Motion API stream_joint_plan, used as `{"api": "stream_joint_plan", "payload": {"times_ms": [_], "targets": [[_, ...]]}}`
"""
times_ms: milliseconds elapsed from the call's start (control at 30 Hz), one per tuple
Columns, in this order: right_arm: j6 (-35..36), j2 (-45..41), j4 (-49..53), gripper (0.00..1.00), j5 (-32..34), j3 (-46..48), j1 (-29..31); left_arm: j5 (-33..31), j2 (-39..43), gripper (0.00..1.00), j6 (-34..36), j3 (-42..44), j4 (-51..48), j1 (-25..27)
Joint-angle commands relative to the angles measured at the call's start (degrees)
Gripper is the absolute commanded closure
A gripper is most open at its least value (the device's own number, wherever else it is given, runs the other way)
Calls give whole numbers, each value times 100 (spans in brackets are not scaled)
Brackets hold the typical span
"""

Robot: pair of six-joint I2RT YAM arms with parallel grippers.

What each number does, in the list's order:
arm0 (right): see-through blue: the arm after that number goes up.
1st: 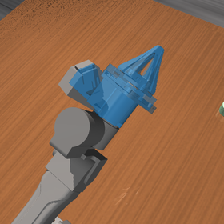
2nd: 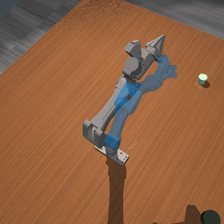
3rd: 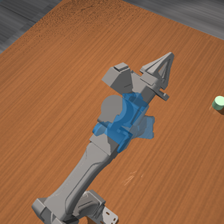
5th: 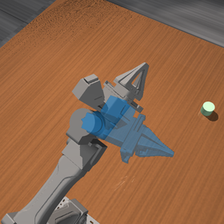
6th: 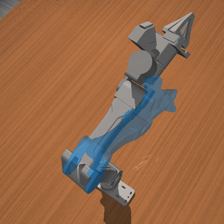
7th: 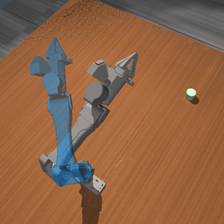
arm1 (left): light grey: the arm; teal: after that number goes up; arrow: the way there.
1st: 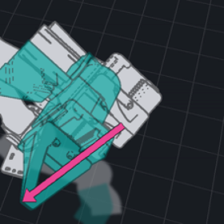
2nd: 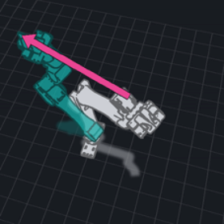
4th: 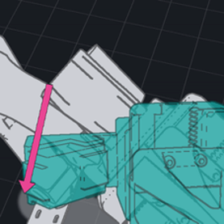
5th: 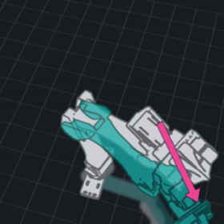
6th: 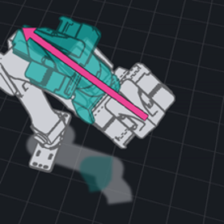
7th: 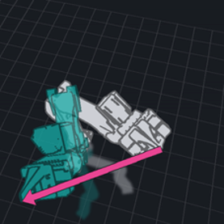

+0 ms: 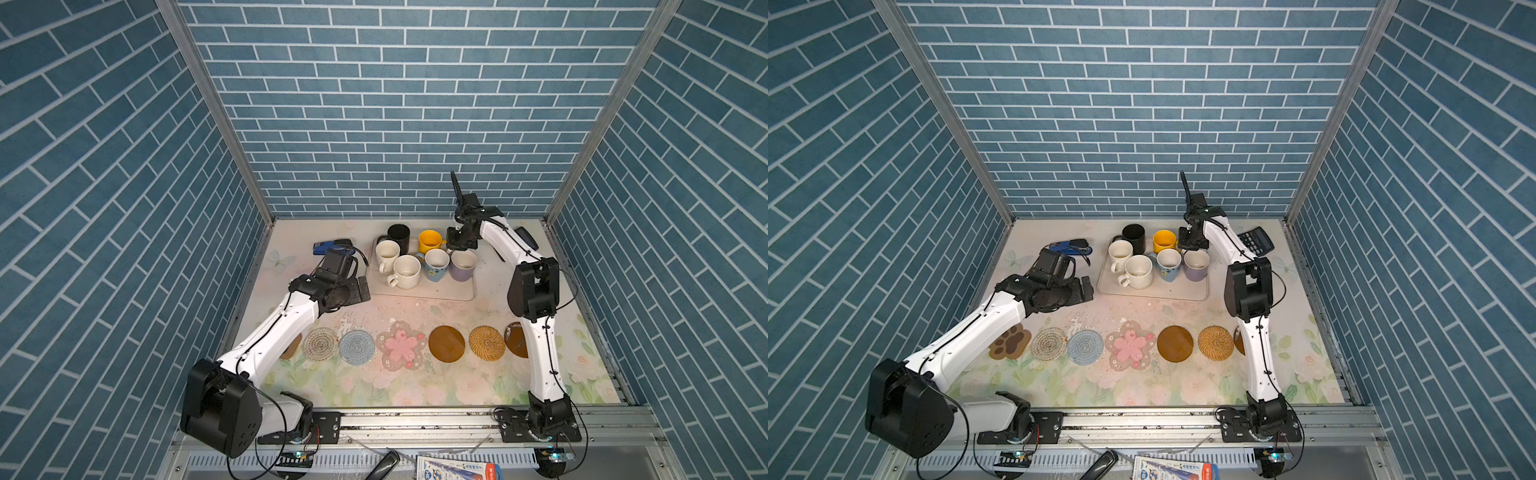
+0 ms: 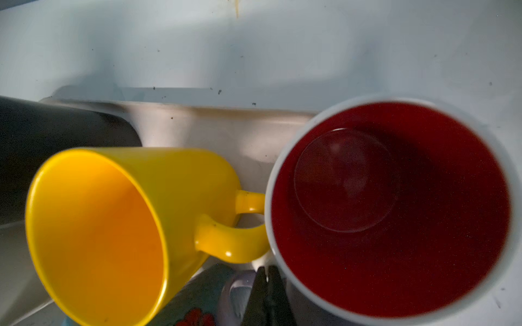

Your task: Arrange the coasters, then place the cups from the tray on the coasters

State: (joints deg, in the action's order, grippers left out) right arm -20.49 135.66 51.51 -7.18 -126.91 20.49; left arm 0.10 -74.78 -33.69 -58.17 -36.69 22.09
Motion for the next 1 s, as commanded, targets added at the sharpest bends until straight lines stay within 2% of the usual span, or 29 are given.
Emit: {"api": "stream_joint_plan", "payload": {"times_ms": [0, 333, 633, 967], "targets": [[186, -298, 184, 100, 147, 252, 34, 17, 112, 1, -15, 78, 11, -35], [238, -510, 159, 100, 182, 579, 60, 74, 166, 1, -50, 157, 56, -37], [346, -912, 2, 100, 436, 1236, 60, 87, 209, 1, -67, 166, 70, -36], [318, -1424, -257, 100, 410, 1952, 60, 131, 241, 1, -111, 261, 134, -33]]}}
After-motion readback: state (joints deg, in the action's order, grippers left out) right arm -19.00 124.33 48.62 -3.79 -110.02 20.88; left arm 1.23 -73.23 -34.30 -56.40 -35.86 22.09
